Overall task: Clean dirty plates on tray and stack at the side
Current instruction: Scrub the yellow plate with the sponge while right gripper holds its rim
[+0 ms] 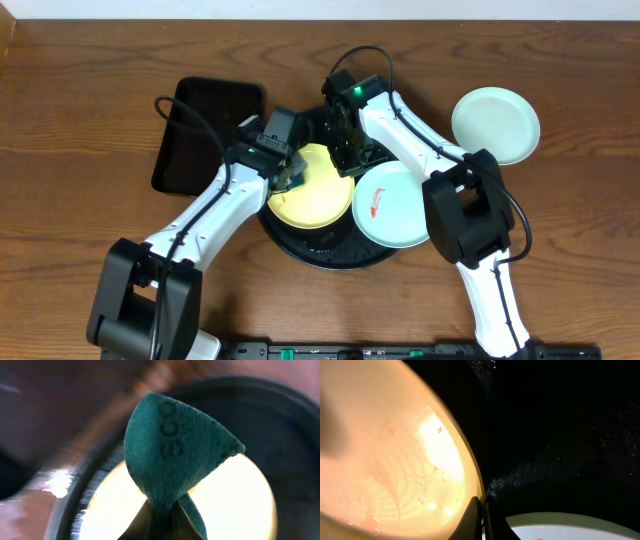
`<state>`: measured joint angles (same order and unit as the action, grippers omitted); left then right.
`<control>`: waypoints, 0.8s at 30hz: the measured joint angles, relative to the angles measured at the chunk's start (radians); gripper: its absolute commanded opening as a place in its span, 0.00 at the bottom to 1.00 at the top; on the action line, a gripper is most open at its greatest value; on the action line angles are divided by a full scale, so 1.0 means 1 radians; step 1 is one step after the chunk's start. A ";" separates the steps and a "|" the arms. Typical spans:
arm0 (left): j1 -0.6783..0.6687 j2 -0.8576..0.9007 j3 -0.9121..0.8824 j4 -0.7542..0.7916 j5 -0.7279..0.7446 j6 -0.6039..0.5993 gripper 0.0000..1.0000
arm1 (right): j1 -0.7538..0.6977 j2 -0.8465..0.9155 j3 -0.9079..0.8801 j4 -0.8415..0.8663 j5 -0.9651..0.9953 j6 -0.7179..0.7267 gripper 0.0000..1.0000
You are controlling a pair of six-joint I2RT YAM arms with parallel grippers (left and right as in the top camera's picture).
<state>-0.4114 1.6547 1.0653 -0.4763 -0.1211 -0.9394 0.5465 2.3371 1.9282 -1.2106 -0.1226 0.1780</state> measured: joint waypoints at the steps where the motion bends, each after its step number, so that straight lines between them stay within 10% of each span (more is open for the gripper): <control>1: -0.004 0.000 -0.001 0.015 0.025 0.000 0.07 | 0.000 0.000 0.000 0.000 0.000 0.000 0.01; 24: -0.063 0.141 0.009 -0.082 -0.037 0.106 0.07 | 0.000 0.000 0.000 0.002 0.010 0.000 0.01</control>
<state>-0.4747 1.7954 1.0744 -0.5583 -0.1577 -0.8330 0.5465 2.3371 1.9282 -1.2091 -0.1131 0.1780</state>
